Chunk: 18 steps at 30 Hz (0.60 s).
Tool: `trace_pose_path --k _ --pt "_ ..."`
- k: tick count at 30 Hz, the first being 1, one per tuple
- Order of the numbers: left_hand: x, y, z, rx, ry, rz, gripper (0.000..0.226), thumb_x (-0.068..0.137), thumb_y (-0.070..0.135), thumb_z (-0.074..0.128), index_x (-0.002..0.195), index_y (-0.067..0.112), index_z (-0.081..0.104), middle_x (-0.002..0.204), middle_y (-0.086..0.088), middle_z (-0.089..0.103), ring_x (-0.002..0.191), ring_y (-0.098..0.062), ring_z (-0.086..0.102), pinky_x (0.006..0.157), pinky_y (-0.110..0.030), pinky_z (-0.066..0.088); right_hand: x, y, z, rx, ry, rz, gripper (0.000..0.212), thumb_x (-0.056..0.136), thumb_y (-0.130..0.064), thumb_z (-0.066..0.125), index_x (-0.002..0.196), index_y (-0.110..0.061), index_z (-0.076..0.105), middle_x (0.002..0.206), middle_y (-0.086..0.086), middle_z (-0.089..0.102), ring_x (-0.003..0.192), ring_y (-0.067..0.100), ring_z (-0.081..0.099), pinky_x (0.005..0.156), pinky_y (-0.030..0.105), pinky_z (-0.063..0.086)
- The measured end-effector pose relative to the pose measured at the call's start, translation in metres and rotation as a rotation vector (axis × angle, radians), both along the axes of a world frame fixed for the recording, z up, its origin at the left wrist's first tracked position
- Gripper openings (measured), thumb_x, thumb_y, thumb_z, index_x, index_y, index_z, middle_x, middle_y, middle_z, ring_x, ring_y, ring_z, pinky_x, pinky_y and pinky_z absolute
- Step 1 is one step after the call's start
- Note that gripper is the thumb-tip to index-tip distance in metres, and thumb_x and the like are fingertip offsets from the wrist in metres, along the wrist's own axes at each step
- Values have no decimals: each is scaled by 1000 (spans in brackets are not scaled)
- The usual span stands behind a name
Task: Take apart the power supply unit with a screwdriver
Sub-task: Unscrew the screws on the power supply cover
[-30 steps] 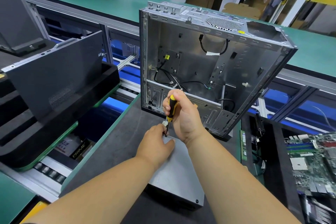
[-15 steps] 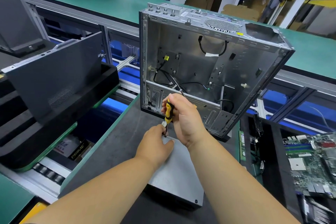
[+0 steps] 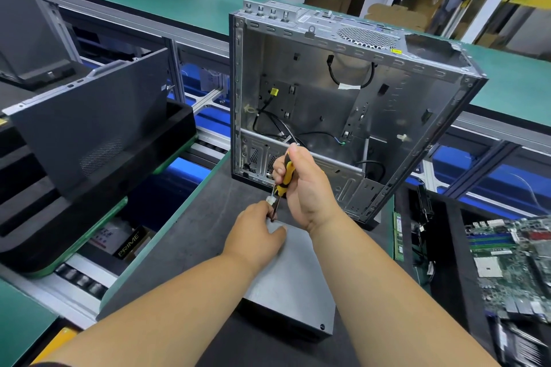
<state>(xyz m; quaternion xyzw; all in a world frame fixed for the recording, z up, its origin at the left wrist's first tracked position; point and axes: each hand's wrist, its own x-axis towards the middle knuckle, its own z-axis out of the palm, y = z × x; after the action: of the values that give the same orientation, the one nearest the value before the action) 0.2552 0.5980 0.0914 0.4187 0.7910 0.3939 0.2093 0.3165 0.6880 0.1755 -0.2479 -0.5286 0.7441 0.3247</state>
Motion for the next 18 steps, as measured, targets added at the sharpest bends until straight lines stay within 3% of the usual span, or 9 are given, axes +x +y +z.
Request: trace_pose_path --k 2,5,8,14,18 --pt "0 0 0 -1 -5 -4 23 82 28 65 79 26 42 89 6 48 86 -18 48 66 -31 40 2 1 0 -26 20 0 27 106 -29 42 83 -16 43 69 -3 51 64 15 44 71 26 39" --pt "0 0 -1 0 -1 -6 24 82 28 65 78 27 41 88 5 48 85 -18 48 65 -30 38 6 -2 0 -46 13 15 30 105 -30 44 84 -13 59 78 0 59 71 17 54 77 28 45" --pt "0 0 -1 -3 11 -3 22 83 29 65 80 27 43 90 5 50 87 -17 49 66 -29 39 8 -5 1 -10 -5 36 37 105 -29 42 81 -14 67 80 0 61 74 17 55 79 33 37" --pt "0 0 -1 0 8 -7 23 82 29 65 79 27 42 88 6 49 84 -17 49 65 -29 40 5 -8 2 -1 71 42 52 108 -34 29 90 -5 68 64 3 45 63 15 41 64 23 37" --pt "-1 0 -2 6 -18 -7 18 83 27 65 82 24 47 89 5 51 85 -16 51 67 -29 43 4 -8 0 19 70 26 44 107 -38 29 95 -6 57 64 2 41 61 14 37 63 24 35"
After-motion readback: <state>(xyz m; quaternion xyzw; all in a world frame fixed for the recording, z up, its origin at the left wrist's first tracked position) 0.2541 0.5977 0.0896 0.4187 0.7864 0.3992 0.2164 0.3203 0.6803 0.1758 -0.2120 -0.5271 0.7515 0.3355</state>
